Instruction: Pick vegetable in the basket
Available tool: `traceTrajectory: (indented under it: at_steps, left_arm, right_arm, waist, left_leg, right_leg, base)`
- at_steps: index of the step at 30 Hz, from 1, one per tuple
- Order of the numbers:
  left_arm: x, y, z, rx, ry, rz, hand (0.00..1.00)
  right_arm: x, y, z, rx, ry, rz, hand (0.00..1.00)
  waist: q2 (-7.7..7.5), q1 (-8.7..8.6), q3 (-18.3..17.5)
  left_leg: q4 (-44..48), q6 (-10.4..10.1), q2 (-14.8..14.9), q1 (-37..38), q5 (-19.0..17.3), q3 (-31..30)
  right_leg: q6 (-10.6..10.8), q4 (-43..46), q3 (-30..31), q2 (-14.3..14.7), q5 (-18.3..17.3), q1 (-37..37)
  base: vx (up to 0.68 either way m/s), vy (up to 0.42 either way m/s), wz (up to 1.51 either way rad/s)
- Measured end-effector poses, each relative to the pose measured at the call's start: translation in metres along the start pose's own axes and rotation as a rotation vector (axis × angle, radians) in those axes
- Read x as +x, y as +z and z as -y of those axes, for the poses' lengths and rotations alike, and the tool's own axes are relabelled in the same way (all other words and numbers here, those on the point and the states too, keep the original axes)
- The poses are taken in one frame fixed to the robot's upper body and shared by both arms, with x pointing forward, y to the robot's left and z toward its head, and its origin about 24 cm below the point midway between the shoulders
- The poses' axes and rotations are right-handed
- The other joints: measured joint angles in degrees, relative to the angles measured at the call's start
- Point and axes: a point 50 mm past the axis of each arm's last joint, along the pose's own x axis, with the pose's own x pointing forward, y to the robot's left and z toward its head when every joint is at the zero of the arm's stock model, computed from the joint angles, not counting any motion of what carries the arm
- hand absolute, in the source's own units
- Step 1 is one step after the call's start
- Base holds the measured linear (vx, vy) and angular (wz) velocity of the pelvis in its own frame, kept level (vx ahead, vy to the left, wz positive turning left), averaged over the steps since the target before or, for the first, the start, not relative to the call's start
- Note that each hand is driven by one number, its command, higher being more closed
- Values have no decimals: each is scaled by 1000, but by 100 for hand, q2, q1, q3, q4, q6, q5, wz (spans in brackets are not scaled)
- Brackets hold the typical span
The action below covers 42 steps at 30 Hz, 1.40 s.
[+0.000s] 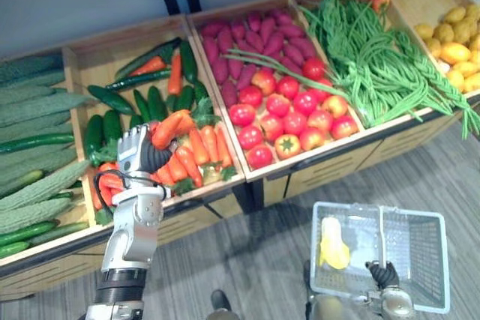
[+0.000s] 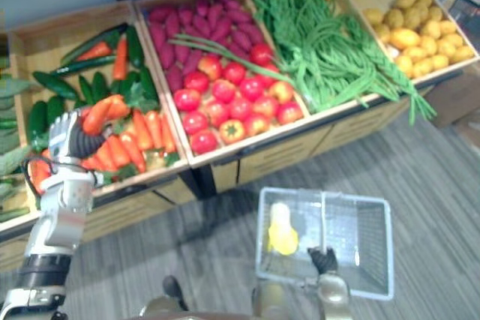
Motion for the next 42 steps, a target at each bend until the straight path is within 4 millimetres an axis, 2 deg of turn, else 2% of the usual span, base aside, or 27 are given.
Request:
traceTrajectory:
  at_steps: [3,6,7,9,12,14,17,20,26,28,32,37,42]
  left_arm:
    - [-2,15,-3,20,-35,143,100]
    - [-8,32,3,18,-116,283,100]
    - [-9,37,4,12,-134,317,100]
    - [-17,52,12,-10,-218,429,100]
    - [-27,70,20,-53,-301,537,100]
    - [-34,79,27,-99,-359,588,100]
    - [-45,93,33,-113,-434,685,100]
    - [-53,111,37,-160,-506,786,100]
    - [-72,133,48,-254,-673,922,100]
    - [-82,143,54,-277,-750,987,100]
    - [-96,151,60,-301,-861,1054,100]
    - [-113,153,65,-327,-974,1095,100]
    - [-124,161,69,-317,-1044,1169,100]
  right_arm:
    - [6,7,27,-127,-22,28,100]
    - [13,22,64,-288,-62,71,100]
    - [14,26,70,-314,-66,82,100]
    - [18,42,92,-413,-87,115,100]
    - [18,54,108,-512,-78,148,100]
    - [18,60,111,-584,-58,163,100]
    - [16,70,113,-687,-25,204,100]
    - [15,75,116,-739,-10,220,100]
    - [11,99,104,-911,67,332,100]
    - [9,114,98,-952,87,411,100]
    - [6,126,93,-987,123,472,100]
    - [2,146,88,-1062,163,545,100]
    - [-2,160,94,-1098,157,578,100]
  waist:
    - [-10,-16,-104]
    - [-28,-63,-205]
    - [-37,-82,-210]
    - [-78,-150,-250]
    - [-94,-177,-302]
    - [-90,-200,-313]
    - [-81,-327,-338]
    - [-41,-329,-388]
    - [69,-457,-469]
    - [93,-466,-496]
    - [114,-494,-508]
    - [122,-608,-509]
    - [177,-651,-513]
  left_leg:
    - [-55,1,-56,99,0,8]
    - [-104,10,-129,216,-17,80]
    - [-108,12,-139,245,-25,122]
    - [-180,1,-187,467,-51,379]
    - [-157,-43,-203,760,-176,807]
    - [-52,-81,-191,910,-292,1044]
    - [260,-124,-114,1019,-549,1414]
    - [572,-186,25,1183,-795,1781]
    - [1230,-288,356,1316,-1257,2323]
    - [1449,-316,456,1324,-1384,2555]
    - [1576,-342,508,1385,-1442,2748]
    - [1825,-355,631,1380,-1592,2898]
    - [1935,-352,654,1385,-1648,3036]
  right_leg:
    - [29,-56,67,-19,23,79]
    - [82,-86,253,-34,58,94]
    - [94,-86,294,-35,66,94]
    - [131,-85,561,-8,91,100]
    - [178,-78,947,82,122,107]
    - [206,-77,1193,138,139,134]
    - [231,-65,1531,225,154,139]
    - [261,-56,1844,338,172,144]
    - [279,-13,2259,563,183,116]
    - [286,40,2430,660,187,10]
    - [289,112,2553,748,189,-63]
    - [296,140,2665,815,192,-138]
    - [321,172,2768,847,224,-178]
  base:
    - [7,9,-6]
    - [8,15,-19]
    - [6,22,-35]
    - [4,22,-52]
    - [4,11,-70]
    - [-4,9,-72]
    - [-32,10,-64]
    - [-17,7,-62]
    - [-5,-3,-47]
    - [1,7,-41]
    - [5,18,-24]
    - [-24,10,-15]
    - [-26,14,-11]
